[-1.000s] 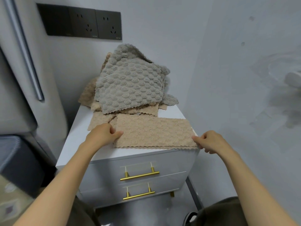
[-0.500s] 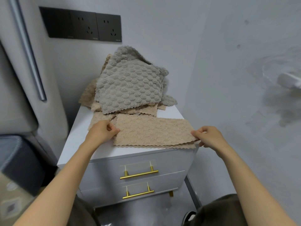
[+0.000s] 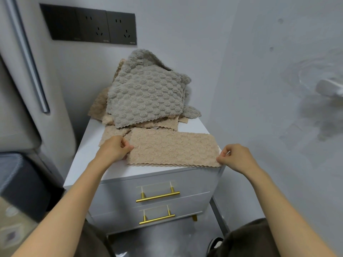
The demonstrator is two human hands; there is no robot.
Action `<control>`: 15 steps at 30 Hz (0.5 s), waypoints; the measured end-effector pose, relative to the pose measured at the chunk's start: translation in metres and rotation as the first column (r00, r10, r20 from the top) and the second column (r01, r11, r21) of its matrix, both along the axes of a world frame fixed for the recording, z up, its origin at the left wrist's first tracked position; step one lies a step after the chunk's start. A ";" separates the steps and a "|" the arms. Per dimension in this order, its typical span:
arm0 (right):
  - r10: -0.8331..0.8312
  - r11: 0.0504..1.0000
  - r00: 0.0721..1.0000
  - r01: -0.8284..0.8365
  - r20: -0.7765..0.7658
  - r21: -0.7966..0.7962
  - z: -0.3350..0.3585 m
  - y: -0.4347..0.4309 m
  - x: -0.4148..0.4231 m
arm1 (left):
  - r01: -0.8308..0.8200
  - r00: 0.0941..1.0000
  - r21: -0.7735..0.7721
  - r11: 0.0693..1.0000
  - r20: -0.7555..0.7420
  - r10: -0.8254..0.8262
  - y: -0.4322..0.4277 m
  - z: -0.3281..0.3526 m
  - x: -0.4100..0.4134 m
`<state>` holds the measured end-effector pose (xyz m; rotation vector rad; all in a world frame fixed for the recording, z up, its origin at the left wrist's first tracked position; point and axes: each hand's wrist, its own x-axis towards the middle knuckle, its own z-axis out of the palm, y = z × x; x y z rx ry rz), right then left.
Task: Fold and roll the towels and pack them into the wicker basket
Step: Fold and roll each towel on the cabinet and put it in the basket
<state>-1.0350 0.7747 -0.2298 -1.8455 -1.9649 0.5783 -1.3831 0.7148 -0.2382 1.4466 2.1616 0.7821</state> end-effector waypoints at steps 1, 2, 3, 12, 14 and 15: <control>-0.003 1.000 1.000 0.003 0.009 -0.001 -0.001 0.000 0.000 | 0.003 0.999 -0.011 1.000 -0.044 -0.004 0.000 -0.001 0.000; -0.009 1.000 1.000 0.010 0.016 -0.003 -0.002 0.001 -0.001 | 0.001 0.996 -0.018 1.000 -0.085 -0.003 0.001 -0.003 0.000; -0.022 1.000 1.000 0.022 0.019 -0.012 -0.003 0.003 -0.001 | -0.009 0.993 -0.012 1.000 -0.116 0.008 0.001 -0.003 0.001; -0.124 0.980 0.980 0.096 -0.154 -0.176 -0.004 0.016 -0.025 | -0.042 0.999 -0.035 0.999 -0.003 0.042 0.015 -0.002 0.014; -0.109 0.978 0.988 0.085 -0.114 -0.193 -0.005 0.021 -0.028 | -0.052 0.999 -0.048 0.997 0.003 0.052 0.017 0.000 0.018; -0.097 0.978 0.991 0.078 -0.093 -0.196 -0.005 0.022 -0.030 | -0.044 0.999 -0.042 0.998 0.017 0.045 0.018 0.001 0.019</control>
